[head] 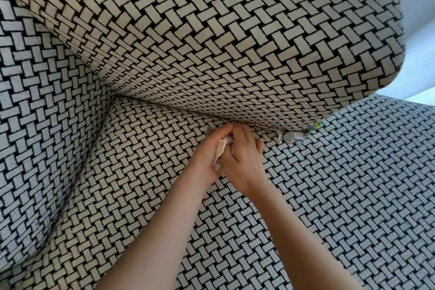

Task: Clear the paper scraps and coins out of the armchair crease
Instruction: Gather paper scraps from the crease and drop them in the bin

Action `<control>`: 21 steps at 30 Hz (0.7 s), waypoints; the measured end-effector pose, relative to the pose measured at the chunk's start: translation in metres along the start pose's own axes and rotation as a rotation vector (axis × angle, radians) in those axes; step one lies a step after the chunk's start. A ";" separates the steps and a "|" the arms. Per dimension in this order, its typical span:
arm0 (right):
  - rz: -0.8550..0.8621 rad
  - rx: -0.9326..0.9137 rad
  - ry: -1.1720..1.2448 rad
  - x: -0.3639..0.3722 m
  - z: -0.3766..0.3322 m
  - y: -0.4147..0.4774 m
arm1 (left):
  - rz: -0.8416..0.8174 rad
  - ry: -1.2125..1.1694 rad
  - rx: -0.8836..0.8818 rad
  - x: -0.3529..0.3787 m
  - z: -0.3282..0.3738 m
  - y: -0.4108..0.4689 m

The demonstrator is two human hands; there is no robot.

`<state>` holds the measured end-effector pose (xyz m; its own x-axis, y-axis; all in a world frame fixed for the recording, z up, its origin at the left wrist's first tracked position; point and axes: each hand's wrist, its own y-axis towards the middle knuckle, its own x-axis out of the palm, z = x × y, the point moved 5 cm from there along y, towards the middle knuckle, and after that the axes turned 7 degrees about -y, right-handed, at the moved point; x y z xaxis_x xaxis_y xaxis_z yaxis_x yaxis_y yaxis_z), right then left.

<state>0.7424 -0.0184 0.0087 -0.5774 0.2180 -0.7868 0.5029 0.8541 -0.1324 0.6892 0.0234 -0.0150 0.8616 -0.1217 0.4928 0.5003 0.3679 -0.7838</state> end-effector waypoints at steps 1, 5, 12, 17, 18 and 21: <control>-0.002 0.041 0.126 -0.001 0.003 -0.003 | 0.064 0.042 0.022 -0.007 0.004 0.001; 0.127 0.370 0.210 -0.009 0.039 0.001 | 0.329 0.256 0.238 -0.034 0.034 0.001; -0.042 0.303 -0.284 0.002 0.034 0.041 | 0.257 0.986 0.557 -0.007 0.040 0.009; 0.100 0.323 -0.156 -0.009 0.047 0.033 | 0.318 1.171 0.616 -0.003 0.037 0.017; 0.120 0.348 -0.140 -0.010 0.051 0.030 | 0.311 1.189 0.606 -0.002 0.037 0.016; 0.153 0.380 -0.053 -0.015 0.056 0.024 | 0.257 1.106 0.565 -0.003 0.040 0.017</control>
<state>0.7993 -0.0276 -0.0162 -0.4491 0.2959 -0.8430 0.7875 0.5767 -0.2172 0.6912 0.0670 -0.0147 0.6764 -0.5903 -0.4406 0.4370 0.8031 -0.4051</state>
